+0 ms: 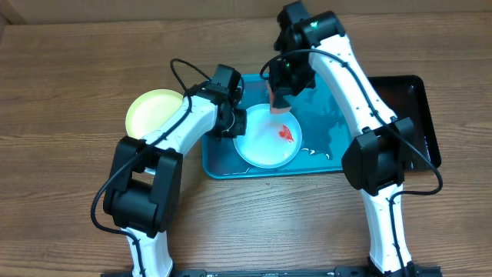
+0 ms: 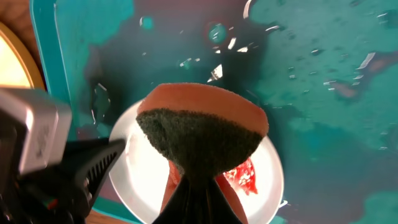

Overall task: Clean dirty plates on tray and stack at the side
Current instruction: 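Scrub the red sauce on the white plate with the right gripper's sponge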

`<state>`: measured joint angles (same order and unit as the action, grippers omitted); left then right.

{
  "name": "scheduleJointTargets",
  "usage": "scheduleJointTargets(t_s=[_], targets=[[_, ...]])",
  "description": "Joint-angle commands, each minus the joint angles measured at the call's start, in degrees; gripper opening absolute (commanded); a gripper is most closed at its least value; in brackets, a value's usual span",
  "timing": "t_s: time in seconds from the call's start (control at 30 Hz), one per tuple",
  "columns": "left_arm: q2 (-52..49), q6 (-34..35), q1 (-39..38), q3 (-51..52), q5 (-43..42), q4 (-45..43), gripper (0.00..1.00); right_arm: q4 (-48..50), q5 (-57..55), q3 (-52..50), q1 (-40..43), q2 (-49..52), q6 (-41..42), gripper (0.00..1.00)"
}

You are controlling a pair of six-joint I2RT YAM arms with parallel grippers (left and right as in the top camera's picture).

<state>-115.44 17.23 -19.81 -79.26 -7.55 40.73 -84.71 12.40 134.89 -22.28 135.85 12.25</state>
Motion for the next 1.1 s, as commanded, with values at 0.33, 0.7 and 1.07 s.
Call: scheduleJointTargets(t_s=[0.33, 0.7, 1.07], targets=[[-1.1, 3.8, 4.7, -0.5, -1.5, -0.4, 0.04, 6.3, 0.6, -12.1, -1.0, -2.1, 2.8, 0.04], [-1.1, 3.5, 4.3, -0.5, -1.6, -0.2, 0.04, 15.2, 1.4, -21.4, -1.7, -2.1, 5.7, 0.04], [-1.1, 0.7, 3.6, -0.4, -2.6, -0.1, 0.04, 24.5, 17.8, -26.8, -2.0, -2.1, 2.4, 0.04]])
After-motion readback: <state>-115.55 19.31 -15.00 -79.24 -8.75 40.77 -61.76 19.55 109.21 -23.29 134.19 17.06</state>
